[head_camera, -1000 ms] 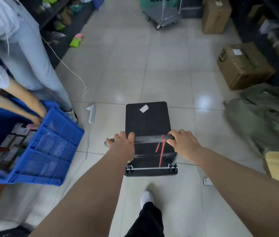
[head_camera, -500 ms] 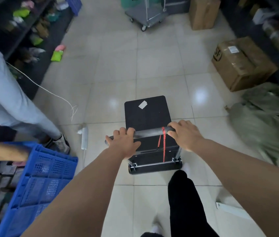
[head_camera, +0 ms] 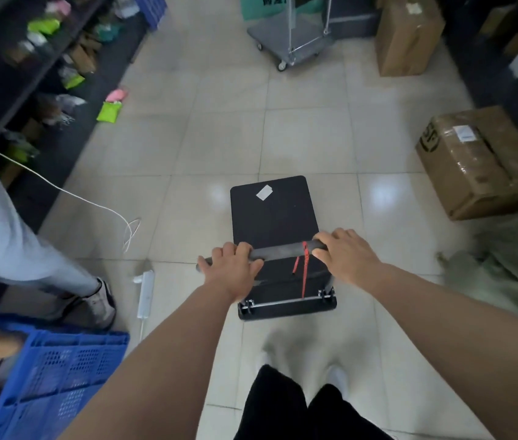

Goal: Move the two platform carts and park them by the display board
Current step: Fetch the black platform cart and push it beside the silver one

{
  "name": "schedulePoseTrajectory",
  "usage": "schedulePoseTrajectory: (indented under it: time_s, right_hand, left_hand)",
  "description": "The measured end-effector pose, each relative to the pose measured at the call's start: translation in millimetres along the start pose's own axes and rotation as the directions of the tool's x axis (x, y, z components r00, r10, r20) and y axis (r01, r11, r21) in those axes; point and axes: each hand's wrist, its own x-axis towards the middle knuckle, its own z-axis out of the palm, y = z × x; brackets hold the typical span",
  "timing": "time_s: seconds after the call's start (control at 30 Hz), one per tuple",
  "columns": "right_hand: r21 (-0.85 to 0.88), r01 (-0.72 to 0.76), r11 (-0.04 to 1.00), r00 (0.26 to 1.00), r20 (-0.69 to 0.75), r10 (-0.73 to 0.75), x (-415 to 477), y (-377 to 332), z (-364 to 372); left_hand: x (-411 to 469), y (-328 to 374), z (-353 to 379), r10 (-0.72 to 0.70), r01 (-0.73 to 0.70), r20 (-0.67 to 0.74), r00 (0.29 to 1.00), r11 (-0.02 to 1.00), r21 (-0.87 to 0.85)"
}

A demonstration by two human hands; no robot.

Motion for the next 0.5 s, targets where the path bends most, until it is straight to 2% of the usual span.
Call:
schedulePoseTrajectory:
  time_s: [0.33,0.5]
  right_hand:
    - [0.043,-0.023,0.999,0.998,-0.05,0.025,152,-2,-57]
    - [0.067,-0.075,0.995,0.997,0.002,0.075,245,-8,-91]
  left_hand:
    - [162,-12,-82,0.04,-0.04,0.038,0.998,0.999,0.004]
    - [254,-21,-133,0.06,-0.064,0.09,0.994,0.997,0.04]
